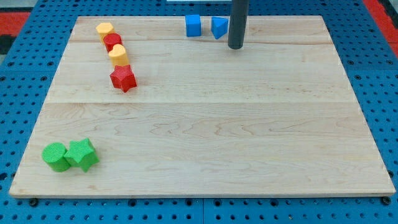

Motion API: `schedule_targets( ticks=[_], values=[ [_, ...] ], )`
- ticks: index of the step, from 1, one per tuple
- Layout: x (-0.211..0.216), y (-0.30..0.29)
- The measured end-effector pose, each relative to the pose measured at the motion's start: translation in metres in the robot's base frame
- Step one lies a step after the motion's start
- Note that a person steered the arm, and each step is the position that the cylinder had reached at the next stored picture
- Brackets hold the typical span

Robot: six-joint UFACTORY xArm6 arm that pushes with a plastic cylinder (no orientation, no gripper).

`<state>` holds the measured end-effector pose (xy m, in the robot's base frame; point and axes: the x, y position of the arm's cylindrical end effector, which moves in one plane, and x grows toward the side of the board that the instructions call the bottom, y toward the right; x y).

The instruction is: Slightly touch down to the blue cube

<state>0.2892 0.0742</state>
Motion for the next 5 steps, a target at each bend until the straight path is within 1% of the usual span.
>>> schedule_targets(
  ticks=[3,4,5],
  values=[
    [-0.001,-0.008],
    [-0.011,-0.06],
    [-0.038,-0.099]
  ],
)
